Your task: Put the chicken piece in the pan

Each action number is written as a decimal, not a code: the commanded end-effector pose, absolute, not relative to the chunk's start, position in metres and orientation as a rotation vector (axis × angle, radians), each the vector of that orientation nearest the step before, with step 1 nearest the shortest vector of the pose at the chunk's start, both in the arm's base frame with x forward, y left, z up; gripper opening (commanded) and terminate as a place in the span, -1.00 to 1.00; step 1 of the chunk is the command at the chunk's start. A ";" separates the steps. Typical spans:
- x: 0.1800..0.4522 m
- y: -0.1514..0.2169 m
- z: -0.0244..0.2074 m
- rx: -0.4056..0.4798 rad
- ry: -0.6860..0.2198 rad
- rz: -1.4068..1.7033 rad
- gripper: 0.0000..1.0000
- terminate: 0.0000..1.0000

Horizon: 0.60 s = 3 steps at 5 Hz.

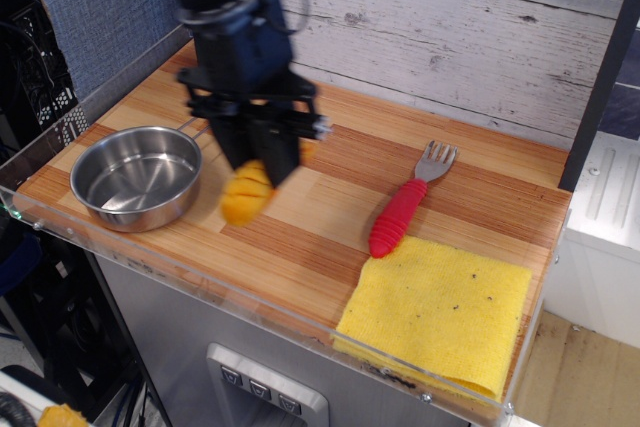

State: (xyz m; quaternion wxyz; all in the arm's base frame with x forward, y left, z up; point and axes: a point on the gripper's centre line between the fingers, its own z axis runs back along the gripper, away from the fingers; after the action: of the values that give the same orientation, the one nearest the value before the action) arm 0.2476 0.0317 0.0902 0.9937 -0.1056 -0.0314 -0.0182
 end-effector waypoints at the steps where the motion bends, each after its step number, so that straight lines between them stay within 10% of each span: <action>1: 0.252 0.086 0.078 -0.091 -0.072 0.056 -1.00 -1.00; 3: 0.263 0.106 0.093 0.154 -0.167 0.066 -1.00 -1.00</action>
State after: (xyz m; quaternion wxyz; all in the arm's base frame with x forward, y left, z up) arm 0.2680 0.1061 0.0805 0.9946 0.0731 -0.0659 0.0344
